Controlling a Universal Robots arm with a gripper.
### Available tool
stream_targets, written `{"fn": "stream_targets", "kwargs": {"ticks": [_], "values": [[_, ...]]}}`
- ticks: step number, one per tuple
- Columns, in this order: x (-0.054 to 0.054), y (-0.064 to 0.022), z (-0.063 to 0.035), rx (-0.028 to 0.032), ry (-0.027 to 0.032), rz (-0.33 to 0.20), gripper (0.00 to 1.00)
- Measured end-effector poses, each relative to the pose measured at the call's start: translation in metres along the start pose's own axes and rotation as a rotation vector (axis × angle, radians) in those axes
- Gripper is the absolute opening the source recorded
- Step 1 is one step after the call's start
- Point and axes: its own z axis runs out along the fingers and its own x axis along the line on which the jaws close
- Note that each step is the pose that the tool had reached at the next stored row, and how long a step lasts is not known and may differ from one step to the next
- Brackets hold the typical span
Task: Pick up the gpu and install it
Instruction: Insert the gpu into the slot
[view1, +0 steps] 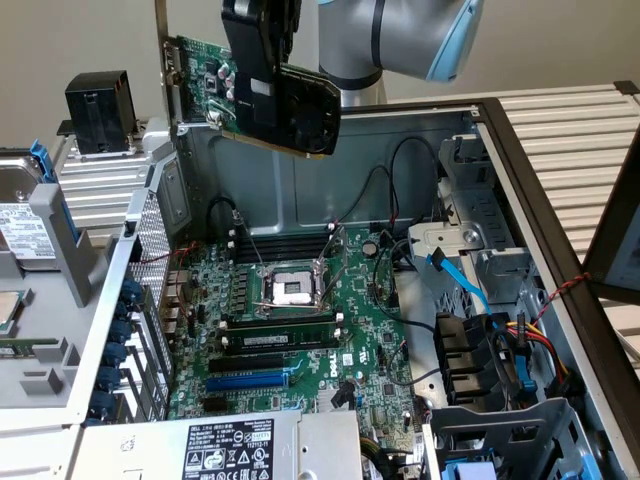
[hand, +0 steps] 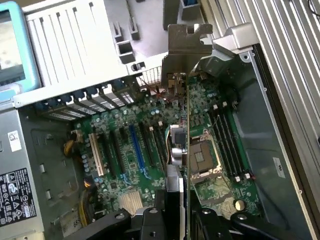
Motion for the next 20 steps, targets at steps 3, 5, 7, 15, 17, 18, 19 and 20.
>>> {"fn": "stream_targets", "kwargs": {"ticks": [3, 5, 7, 15, 17, 18, 19, 20], "values": [[-0.0001, 0.0000, 0.0000, 0.0157, -0.0002, -0.052, 0.28], [0.0000, 0.0000, 0.0002, 0.0252, -0.0002, -0.085, 0.28], [-0.0001, 0.0000, 0.0002, 0.0355, -0.0003, -0.117, 0.28], [0.0001, -0.0001, 0.0007, 0.0506, -0.0026, -0.185, 0.28], [-0.0001, 0.0000, 0.0009, 0.0511, -0.0030, -0.185, 0.28], [-0.0001, 0.0003, 0.0015, 0.0545, -0.0037, -0.186, 0.28], [0.0000, 0.0006, 0.0020, 0.0602, -0.0045, -0.189, 0.28], [0.0001, 0.0008, 0.0024, 0.0682, -0.0057, -0.193, 0.28]]}}
